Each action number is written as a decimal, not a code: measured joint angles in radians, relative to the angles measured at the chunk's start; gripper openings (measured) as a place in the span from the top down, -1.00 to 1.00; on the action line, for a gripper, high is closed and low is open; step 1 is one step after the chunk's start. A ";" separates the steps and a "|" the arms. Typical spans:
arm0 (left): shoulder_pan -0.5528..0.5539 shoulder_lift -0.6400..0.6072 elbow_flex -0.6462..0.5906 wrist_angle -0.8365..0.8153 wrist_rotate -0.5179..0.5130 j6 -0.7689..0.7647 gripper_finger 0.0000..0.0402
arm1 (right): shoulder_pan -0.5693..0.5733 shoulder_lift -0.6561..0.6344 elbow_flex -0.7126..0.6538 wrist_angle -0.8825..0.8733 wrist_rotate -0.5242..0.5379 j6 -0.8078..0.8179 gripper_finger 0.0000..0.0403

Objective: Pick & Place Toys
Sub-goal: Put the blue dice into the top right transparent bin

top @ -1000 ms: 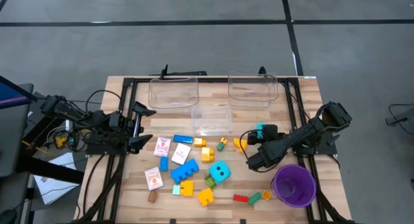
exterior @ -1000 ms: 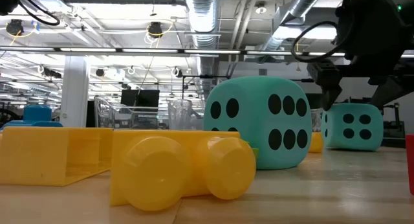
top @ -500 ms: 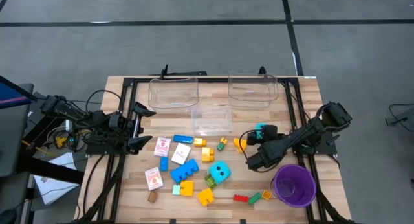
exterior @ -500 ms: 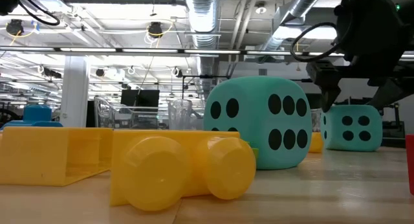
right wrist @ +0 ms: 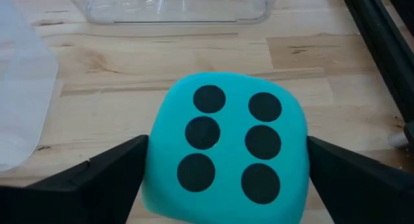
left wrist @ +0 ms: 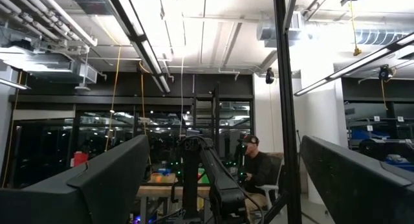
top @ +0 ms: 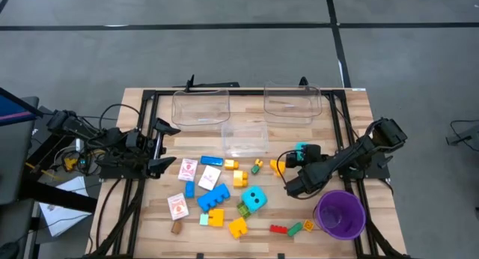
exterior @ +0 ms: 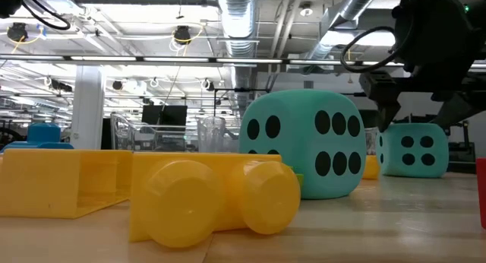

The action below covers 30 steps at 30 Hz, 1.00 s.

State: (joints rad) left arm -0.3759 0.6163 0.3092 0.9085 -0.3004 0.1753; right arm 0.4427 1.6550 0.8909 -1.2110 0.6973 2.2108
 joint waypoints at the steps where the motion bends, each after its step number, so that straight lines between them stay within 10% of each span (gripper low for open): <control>1: 0.000 0.000 0.000 0.000 0.000 0.000 -0.99 | 0.000 0.000 0.000 0.000 0.000 0.000 -0.90; 30: 0.000 0.000 0.000 0.000 -0.002 0.003 -0.96 | -0.074 -0.038 0.268 -0.353 0.217 -0.070 -0.64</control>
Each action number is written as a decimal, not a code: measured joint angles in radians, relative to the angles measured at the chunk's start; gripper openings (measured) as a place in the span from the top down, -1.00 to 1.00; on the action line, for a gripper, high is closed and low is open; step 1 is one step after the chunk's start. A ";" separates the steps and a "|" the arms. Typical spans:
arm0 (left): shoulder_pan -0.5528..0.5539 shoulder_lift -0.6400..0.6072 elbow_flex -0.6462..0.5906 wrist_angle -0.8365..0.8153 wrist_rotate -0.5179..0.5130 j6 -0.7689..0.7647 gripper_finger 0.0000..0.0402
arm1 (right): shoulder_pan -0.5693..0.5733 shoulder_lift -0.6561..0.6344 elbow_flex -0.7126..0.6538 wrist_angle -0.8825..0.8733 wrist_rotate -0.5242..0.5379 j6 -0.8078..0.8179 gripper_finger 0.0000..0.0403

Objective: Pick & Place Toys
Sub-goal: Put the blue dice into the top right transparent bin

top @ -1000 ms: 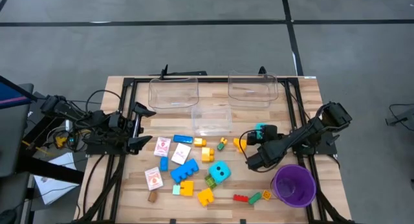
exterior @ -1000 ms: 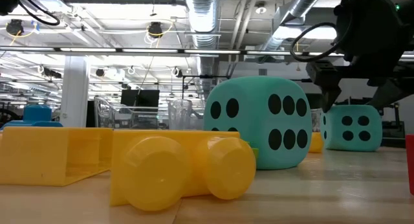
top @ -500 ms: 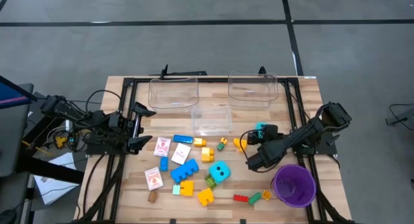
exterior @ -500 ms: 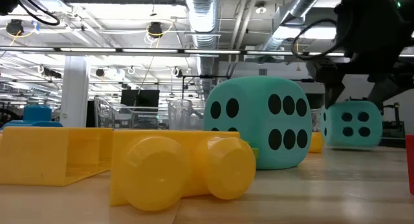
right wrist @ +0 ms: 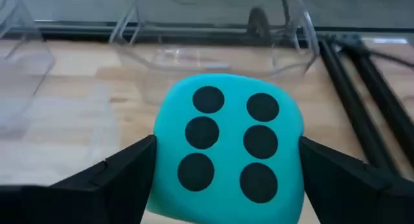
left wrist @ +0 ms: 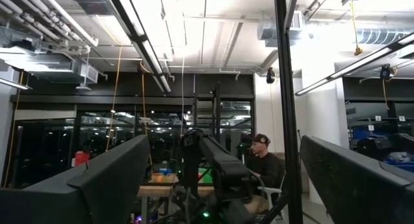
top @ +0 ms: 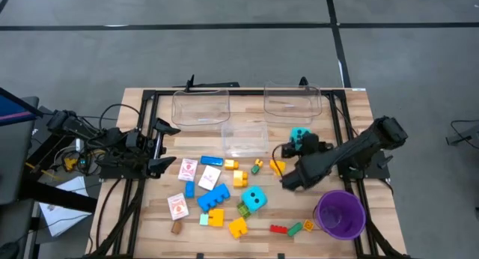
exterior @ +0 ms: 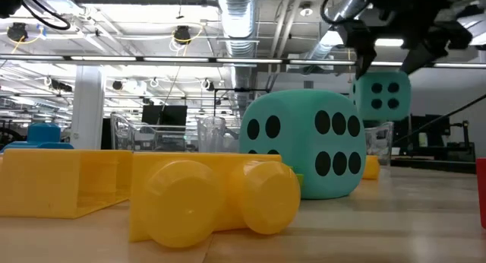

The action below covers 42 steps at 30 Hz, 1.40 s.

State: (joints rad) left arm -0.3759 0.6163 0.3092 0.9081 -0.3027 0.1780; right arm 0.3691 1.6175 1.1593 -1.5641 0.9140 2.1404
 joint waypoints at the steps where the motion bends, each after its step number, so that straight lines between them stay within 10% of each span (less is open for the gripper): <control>1: 0.000 0.000 0.000 0.000 0.000 0.000 -0.96 | -0.022 -0.014 0.006 -0.008 0.013 -0.020 -0.64; 18: 0.000 0.000 0.000 -0.002 0.002 0.008 -0.94 | -0.418 -0.263 0.001 0.338 0.136 -0.759 -0.64; 42: 0.000 0.002 0.000 -0.012 -0.001 0.001 -0.91 | -0.900 -0.260 -0.273 0.991 -0.171 -1.391 -0.64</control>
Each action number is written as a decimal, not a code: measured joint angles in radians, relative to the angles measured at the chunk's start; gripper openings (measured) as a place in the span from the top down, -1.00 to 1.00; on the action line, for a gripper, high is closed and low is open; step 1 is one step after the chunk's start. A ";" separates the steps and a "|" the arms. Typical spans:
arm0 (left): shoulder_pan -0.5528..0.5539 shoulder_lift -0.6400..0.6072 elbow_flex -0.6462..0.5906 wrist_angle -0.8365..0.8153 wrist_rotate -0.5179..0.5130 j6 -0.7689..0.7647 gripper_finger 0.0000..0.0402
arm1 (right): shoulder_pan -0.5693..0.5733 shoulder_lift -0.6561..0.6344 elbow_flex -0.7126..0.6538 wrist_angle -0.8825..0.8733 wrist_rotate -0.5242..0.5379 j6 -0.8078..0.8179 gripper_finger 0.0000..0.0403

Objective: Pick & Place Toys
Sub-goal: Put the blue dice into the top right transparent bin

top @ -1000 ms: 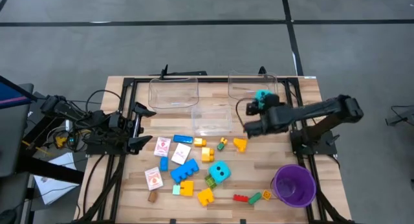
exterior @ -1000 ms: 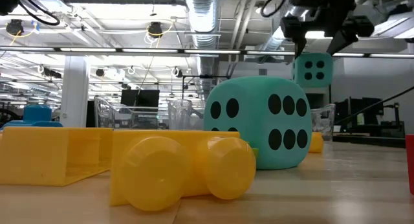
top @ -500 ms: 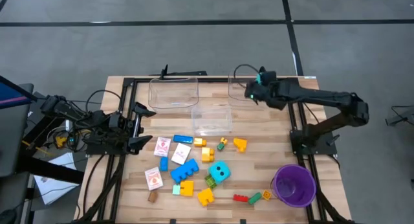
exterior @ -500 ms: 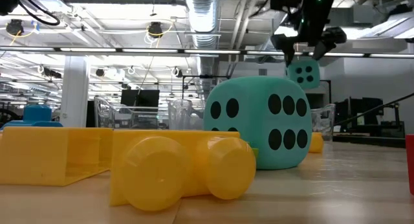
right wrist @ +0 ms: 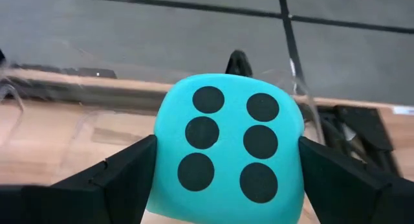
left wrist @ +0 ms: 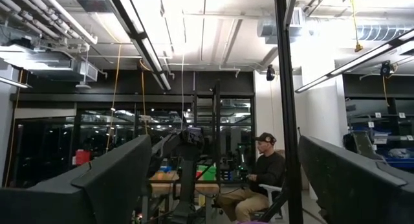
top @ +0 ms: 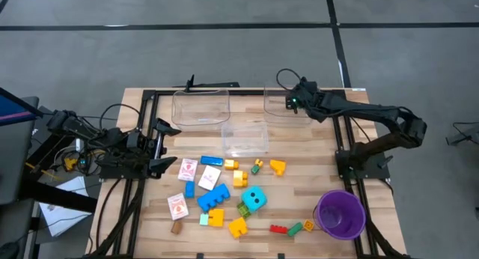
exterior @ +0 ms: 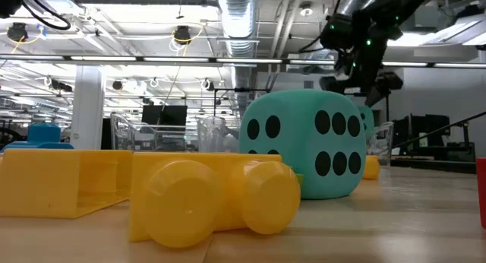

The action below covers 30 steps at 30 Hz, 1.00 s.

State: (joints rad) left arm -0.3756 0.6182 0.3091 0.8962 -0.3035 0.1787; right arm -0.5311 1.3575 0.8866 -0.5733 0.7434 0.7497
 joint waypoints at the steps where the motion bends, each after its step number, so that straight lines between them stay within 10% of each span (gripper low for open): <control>1: 0.000 0.003 0.000 0.000 0.000 0.000 -0.91 | -0.007 0.000 -0.013 0.018 -0.008 -0.002 -0.64; 30: 0.000 0.019 0.000 0.002 0.001 -0.004 -0.91 | 0.007 0.000 -0.068 0.157 -0.002 -0.088 -0.98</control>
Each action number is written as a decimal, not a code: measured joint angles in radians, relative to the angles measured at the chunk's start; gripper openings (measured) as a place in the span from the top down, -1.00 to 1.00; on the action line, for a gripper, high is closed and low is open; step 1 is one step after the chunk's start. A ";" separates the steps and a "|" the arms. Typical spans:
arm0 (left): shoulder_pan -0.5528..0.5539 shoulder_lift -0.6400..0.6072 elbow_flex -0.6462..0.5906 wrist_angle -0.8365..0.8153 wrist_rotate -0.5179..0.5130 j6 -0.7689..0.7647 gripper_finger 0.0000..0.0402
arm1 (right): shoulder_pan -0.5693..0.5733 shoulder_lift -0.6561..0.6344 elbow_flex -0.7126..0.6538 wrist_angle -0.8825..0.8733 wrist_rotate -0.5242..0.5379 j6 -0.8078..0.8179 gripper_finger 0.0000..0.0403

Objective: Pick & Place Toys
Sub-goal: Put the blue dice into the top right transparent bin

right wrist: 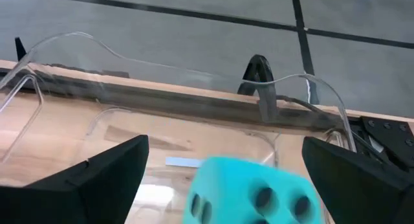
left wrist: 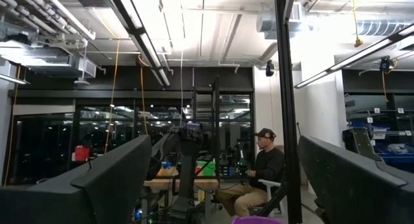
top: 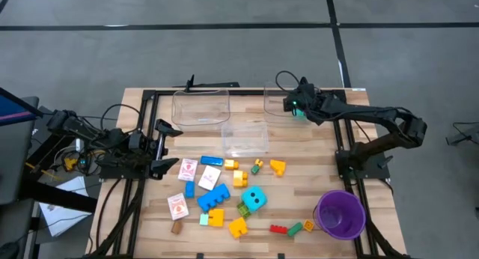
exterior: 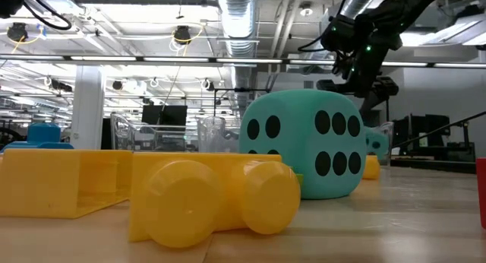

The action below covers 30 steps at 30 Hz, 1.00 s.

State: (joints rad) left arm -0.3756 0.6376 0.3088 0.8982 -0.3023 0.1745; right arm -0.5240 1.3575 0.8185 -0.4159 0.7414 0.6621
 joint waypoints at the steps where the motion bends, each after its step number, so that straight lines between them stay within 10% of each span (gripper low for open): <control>1: 0.000 0.000 0.000 0.000 0.000 0.000 -0.91 | 0.000 0.000 0.000 -0.004 0.002 0.000 -0.98; 18: 0.000 0.000 0.000 -0.003 0.000 0.000 -0.91 | 0.063 -0.131 0.001 -0.038 0.016 -0.074 -0.99; 30: 0.000 0.000 0.000 -0.011 -0.001 0.000 -0.91 | 0.487 -0.408 -0.009 -0.001 -0.160 -0.194 -0.99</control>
State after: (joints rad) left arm -0.3756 0.6376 0.3088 0.8869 -0.3030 0.1745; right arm -0.0366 0.9494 0.8095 -0.4173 0.5816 0.4677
